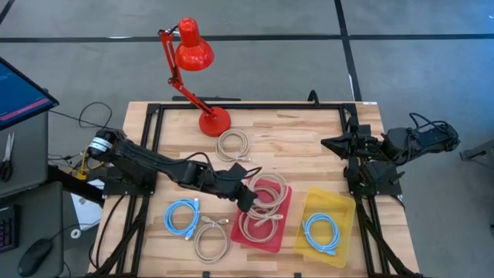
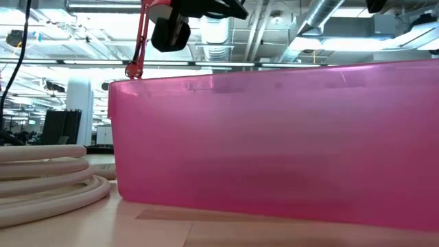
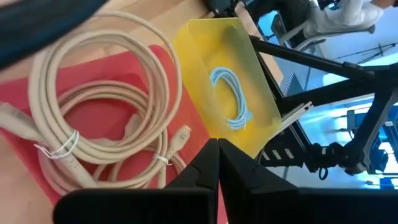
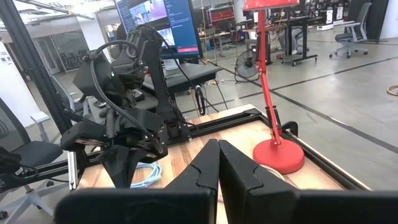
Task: Sort HDMI cables
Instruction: Put the brown HDMI cable into the pink bin
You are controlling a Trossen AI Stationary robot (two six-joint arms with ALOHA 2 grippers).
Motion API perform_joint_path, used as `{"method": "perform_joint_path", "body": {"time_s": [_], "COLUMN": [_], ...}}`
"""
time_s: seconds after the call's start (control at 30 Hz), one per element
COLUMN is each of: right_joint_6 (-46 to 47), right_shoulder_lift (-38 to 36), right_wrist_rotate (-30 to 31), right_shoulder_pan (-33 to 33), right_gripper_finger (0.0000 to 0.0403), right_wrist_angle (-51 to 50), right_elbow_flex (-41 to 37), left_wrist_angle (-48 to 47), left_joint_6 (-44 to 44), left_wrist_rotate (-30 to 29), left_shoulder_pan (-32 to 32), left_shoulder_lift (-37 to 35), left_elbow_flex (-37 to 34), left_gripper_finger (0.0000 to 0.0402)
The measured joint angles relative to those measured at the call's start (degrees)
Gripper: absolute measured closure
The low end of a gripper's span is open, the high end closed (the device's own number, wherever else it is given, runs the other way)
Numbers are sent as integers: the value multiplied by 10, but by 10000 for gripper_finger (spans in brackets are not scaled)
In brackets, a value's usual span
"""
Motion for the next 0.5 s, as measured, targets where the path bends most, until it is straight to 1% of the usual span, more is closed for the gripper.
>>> {"method": "perform_joint_path", "body": {"time_s": [0.1, 0.23, 0.33, 0.5], "right_joint_6": [0, 0, 0, 0], "right_shoulder_lift": [0, 0, 0, 0], "right_wrist_rotate": [0, 0, 0, 0], "right_shoulder_pan": [0, 0, 0, 0], "right_gripper_finger": [403, 403, 403, 403], "right_wrist_angle": [0, 0, 0, -3], "right_elbow_flex": [0, 0, 0, 0], "left_wrist_angle": [0, -23, -77, -177], "left_joint_6": [44, 145, 214, 259], "left_wrist_rotate": [-11, -71, -115, -175], "left_shoulder_pan": [0, 0, 2, 6], "left_shoulder_lift": [-3, -14, -37, -102], "left_elbow_flex": [0, 0, 0, 0], "left_gripper_finger": [397, 397, 398, 398]}}
